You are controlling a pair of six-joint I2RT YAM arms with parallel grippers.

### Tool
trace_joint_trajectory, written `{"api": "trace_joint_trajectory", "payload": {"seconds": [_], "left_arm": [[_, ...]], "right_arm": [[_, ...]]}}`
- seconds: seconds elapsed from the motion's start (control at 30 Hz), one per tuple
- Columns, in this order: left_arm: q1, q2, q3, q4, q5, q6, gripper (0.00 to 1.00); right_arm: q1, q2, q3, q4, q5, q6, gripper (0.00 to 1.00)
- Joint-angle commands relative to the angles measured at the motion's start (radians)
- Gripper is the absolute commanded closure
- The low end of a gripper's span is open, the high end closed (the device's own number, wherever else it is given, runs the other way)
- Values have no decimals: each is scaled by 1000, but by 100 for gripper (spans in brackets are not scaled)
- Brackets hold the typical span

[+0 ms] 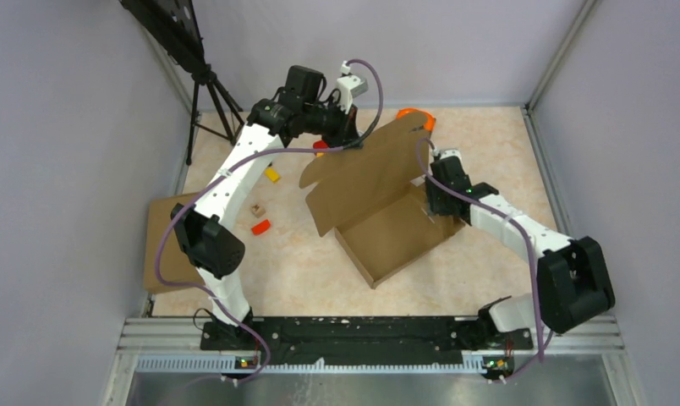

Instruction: Fold the paper box

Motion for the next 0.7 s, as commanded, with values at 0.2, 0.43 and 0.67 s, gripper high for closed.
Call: {"api": "trace_joint_trajectory", "payload": {"seconds": [0.2,0.43,0.67], "left_arm": [[-8,9,36,-9,20,19,98],[-9,19,39,-12,20,21,98],[-10,18,41,-14,14,21,98]], "right_arm": [[-2,137,89,106,168,-110,51],[-2,203,109,114,144,-137,75],[26,115,122,80,136,-171,100]]}}
